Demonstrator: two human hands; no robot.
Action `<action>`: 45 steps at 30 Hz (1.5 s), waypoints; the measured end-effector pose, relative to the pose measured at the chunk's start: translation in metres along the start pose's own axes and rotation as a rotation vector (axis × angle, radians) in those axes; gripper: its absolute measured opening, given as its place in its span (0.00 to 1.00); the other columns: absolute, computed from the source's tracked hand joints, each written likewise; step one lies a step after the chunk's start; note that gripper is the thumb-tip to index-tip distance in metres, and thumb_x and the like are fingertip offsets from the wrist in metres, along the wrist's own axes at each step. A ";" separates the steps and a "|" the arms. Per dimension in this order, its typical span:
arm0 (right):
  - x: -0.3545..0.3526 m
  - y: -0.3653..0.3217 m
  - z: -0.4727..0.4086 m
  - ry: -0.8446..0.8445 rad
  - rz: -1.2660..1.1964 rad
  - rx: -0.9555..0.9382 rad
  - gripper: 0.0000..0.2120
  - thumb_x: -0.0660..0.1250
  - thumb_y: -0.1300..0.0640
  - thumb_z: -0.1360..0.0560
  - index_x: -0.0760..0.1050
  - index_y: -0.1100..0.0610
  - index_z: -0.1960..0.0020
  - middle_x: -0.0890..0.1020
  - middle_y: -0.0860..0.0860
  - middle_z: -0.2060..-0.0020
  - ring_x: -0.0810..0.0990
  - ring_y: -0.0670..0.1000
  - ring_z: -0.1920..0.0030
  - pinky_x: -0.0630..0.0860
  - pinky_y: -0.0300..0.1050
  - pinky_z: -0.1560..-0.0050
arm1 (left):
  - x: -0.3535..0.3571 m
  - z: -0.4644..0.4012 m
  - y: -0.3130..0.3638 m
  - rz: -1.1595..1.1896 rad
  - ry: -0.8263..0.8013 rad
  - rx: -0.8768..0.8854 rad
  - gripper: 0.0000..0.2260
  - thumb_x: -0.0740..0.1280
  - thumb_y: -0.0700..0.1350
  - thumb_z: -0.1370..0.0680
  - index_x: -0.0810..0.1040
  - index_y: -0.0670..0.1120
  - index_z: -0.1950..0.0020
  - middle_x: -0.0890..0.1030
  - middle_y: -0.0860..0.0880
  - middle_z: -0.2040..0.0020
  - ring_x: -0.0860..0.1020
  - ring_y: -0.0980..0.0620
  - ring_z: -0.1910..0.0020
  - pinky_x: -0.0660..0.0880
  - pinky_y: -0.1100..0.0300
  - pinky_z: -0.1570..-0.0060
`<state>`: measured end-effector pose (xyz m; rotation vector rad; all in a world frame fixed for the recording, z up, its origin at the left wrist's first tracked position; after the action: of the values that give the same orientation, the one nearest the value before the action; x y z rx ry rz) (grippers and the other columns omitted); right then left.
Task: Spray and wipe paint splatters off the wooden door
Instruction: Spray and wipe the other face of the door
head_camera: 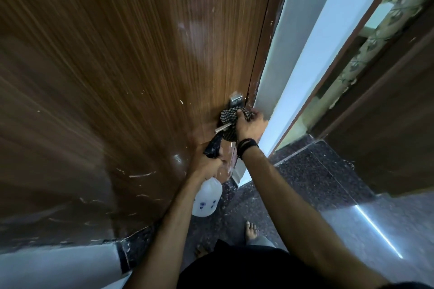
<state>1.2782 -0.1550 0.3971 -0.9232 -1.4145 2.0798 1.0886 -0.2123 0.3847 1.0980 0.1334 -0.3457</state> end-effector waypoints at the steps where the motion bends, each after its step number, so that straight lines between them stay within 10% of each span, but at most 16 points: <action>1: 0.002 0.003 0.003 -0.002 -0.021 0.004 0.20 0.75 0.53 0.27 0.76 0.58 0.39 0.76 0.60 0.42 0.77 0.59 0.43 0.73 0.50 0.37 | 0.000 0.001 0.002 0.012 -0.011 0.006 0.16 0.72 0.35 0.29 0.81 0.58 0.66 0.78 0.55 0.71 0.73 0.53 0.71 0.72 0.52 0.60; 7: 0.023 0.047 0.026 -0.076 -0.268 0.295 0.20 0.77 0.47 0.31 0.66 0.43 0.50 0.81 0.55 0.49 0.82 0.56 0.50 0.80 0.55 0.43 | -0.002 -0.001 0.005 0.026 0.031 0.009 0.15 0.68 0.31 0.26 0.79 0.51 0.63 0.79 0.54 0.72 0.76 0.49 0.71 0.71 0.58 0.63; 10: 0.043 0.060 0.048 -0.219 -0.510 0.435 0.20 0.76 0.58 0.28 0.65 0.47 0.49 0.80 0.56 0.47 0.82 0.58 0.48 0.81 0.57 0.45 | -0.003 -0.005 -0.002 -0.025 0.048 -0.020 0.07 0.65 0.35 0.21 0.78 0.38 0.44 0.82 0.40 0.56 0.80 0.39 0.57 0.73 0.62 0.66; 12: 0.047 0.060 0.046 -0.233 -0.558 0.460 0.22 0.77 0.59 0.30 0.65 0.50 0.48 0.80 0.58 0.47 0.82 0.59 0.47 0.80 0.59 0.44 | -0.009 -0.002 -0.013 0.018 0.052 -0.122 0.13 0.69 0.37 0.22 0.76 0.41 0.38 0.79 0.41 0.58 0.77 0.47 0.65 0.72 0.62 0.70; 17: 0.021 0.042 -0.008 -0.057 -0.457 0.329 0.23 0.80 0.57 0.35 0.67 0.48 0.53 0.80 0.51 0.55 0.82 0.55 0.49 0.78 0.58 0.41 | -0.010 0.001 0.000 0.078 -0.063 -0.006 0.14 0.73 0.30 0.28 0.75 0.47 0.61 0.75 0.48 0.67 0.67 0.54 0.79 0.69 0.60 0.72; 27: 0.015 0.037 0.020 -0.082 -0.377 0.317 0.21 0.78 0.57 0.30 0.67 0.48 0.49 0.81 0.56 0.47 0.82 0.56 0.47 0.80 0.57 0.42 | -0.005 0.009 -0.001 0.133 -0.033 -0.076 0.14 0.72 0.30 0.28 0.76 0.49 0.61 0.76 0.53 0.70 0.68 0.57 0.79 0.68 0.60 0.72; 35: 0.044 0.045 0.082 -0.333 -0.612 0.724 0.23 0.75 0.63 0.27 0.63 0.53 0.43 0.78 0.59 0.44 0.81 0.56 0.60 0.79 0.46 0.75 | -0.022 0.013 0.014 0.099 0.055 -0.088 0.13 0.67 0.26 0.28 0.76 0.44 0.61 0.73 0.52 0.78 0.67 0.55 0.80 0.67 0.60 0.75; 42: 0.003 0.023 0.011 -0.004 -0.326 0.176 0.24 0.81 0.58 0.33 0.68 0.53 0.47 0.80 0.55 0.48 0.80 0.56 0.46 0.78 0.50 0.41 | -0.012 0.009 0.027 0.131 0.014 -0.070 0.16 0.66 0.26 0.28 0.77 0.47 0.59 0.77 0.50 0.66 0.68 0.58 0.79 0.67 0.61 0.74; 45: -0.009 -0.014 -0.005 0.001 -0.077 -0.337 0.20 0.78 0.63 0.32 0.76 0.57 0.44 0.80 0.55 0.48 0.79 0.55 0.46 0.76 0.49 0.40 | -0.003 0.008 0.031 0.140 -0.020 -0.052 0.16 0.68 0.26 0.28 0.76 0.47 0.60 0.76 0.49 0.65 0.68 0.57 0.78 0.67 0.62 0.75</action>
<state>1.2880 -0.1527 0.4117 -0.9776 -1.8058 1.8162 1.0955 -0.2060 0.4150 1.0464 0.0470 -0.2270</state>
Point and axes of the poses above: each hand's wrist, its own z-axis away from the middle knuckle, its own x-axis out of the palm, y = z × x, the point moved 8 cm from there along -z, towards the middle knuckle
